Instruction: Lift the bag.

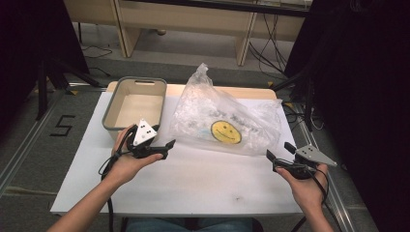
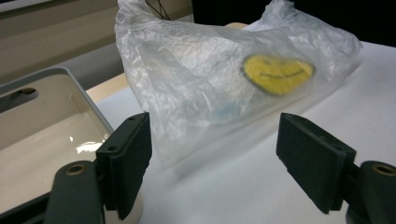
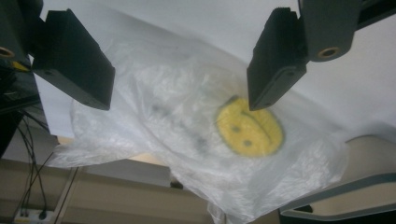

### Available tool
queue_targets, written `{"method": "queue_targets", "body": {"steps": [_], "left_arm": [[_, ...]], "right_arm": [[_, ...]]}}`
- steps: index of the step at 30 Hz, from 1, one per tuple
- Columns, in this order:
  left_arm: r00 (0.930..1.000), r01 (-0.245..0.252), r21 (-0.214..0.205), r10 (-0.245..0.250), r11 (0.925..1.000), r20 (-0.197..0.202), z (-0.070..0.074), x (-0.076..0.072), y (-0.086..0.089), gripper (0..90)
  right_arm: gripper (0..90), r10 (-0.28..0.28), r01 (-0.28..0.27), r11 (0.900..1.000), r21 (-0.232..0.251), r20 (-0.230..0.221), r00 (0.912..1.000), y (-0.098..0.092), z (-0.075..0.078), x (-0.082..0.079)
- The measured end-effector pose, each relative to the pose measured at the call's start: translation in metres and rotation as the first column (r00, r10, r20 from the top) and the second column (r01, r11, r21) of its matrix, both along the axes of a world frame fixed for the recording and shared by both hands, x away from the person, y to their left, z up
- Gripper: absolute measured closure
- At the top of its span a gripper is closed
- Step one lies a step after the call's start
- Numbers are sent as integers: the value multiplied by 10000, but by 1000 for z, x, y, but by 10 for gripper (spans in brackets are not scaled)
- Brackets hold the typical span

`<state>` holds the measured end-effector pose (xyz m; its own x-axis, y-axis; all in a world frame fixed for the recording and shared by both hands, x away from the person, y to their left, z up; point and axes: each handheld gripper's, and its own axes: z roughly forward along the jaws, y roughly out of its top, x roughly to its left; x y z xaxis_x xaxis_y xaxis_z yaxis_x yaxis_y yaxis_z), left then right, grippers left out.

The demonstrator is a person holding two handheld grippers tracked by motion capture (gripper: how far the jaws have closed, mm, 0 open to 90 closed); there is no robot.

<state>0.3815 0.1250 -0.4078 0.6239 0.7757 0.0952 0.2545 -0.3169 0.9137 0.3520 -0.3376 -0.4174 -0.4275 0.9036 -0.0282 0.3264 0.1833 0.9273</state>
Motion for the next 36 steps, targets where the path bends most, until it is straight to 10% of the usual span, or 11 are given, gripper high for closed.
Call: {"method": "queue_targets", "body": {"steps": [36], "left_arm": [[9969, -213, 971, 285, 9950, -735, -42, -33, 42, 229]], "right_arm": [[268, 1277, -1303, 9914, -122, -1269, 9837, -9, -33, -23]]}}
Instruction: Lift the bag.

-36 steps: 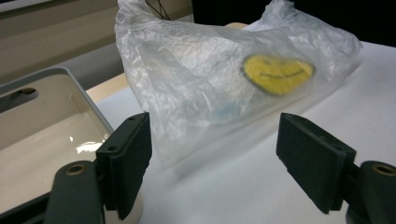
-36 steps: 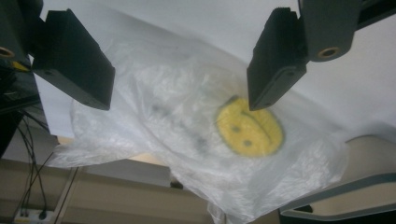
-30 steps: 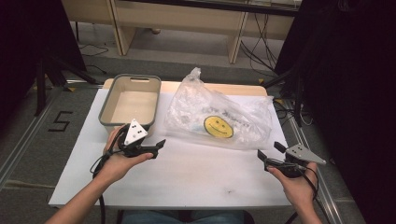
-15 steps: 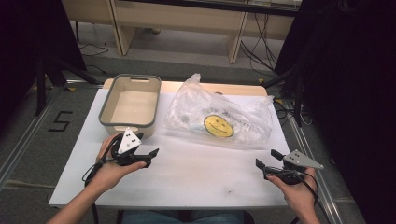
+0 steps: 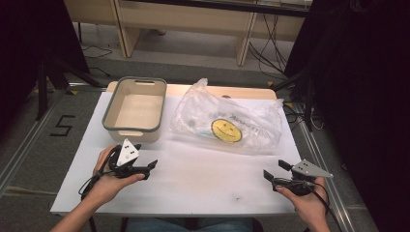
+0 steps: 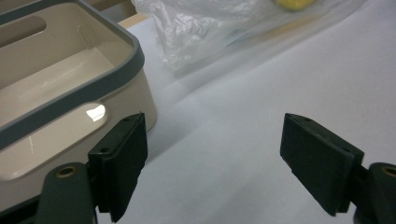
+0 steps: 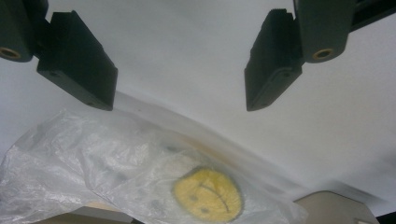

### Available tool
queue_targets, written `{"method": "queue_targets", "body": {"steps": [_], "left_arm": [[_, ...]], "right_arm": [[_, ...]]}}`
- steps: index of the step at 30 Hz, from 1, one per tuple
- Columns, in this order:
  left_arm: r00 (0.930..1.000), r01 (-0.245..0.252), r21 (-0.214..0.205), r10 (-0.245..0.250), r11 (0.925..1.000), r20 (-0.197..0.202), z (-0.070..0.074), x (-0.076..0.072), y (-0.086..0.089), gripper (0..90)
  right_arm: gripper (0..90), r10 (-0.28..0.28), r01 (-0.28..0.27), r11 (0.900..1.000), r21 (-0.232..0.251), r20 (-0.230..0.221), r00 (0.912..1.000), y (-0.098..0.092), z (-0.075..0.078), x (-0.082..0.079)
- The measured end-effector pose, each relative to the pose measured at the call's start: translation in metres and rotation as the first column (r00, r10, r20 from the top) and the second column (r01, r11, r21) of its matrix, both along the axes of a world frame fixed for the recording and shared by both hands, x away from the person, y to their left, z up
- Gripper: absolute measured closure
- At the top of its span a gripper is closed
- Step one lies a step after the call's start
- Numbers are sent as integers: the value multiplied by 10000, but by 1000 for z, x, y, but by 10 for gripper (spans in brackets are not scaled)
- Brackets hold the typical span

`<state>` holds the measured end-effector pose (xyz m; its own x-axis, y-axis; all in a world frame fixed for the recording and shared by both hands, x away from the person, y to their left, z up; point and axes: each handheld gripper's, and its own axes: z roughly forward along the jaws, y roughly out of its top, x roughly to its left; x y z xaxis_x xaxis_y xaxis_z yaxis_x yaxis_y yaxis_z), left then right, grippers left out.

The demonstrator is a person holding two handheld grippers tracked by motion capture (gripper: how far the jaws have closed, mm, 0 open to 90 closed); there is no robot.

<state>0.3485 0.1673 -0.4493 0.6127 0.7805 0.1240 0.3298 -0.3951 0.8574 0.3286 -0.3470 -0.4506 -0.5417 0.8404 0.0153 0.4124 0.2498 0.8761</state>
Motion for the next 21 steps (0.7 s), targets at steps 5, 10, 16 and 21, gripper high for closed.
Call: {"method": "queue_targets", "body": {"steps": [5, 10, 16, 21], "left_arm": [[10000, -53, 71, 54, 10000, -42, -7, -4, 4, 220], [9998, -166, 58, 166, 9998, -76, -12, -4, 6, 220], [9997, -217, 111, 218, 9997, -97, -15, -2, 7, 219], [9994, -328, 16, 328, 9995, -83, -15, -2, 6, 214]], "right_arm": [[272, -21, 21, 10000, 72, -11, 10000, -3, -1, -1], [278, -11, 11, 10000, 62, -43, 10000, -3, -3, -2], [280, 16, -16, 10000, 46, -59, 10000, -2, -4, -2], [280, 10, -10, 10000, 39, -75, 10000, -3, -5, -1]]}}
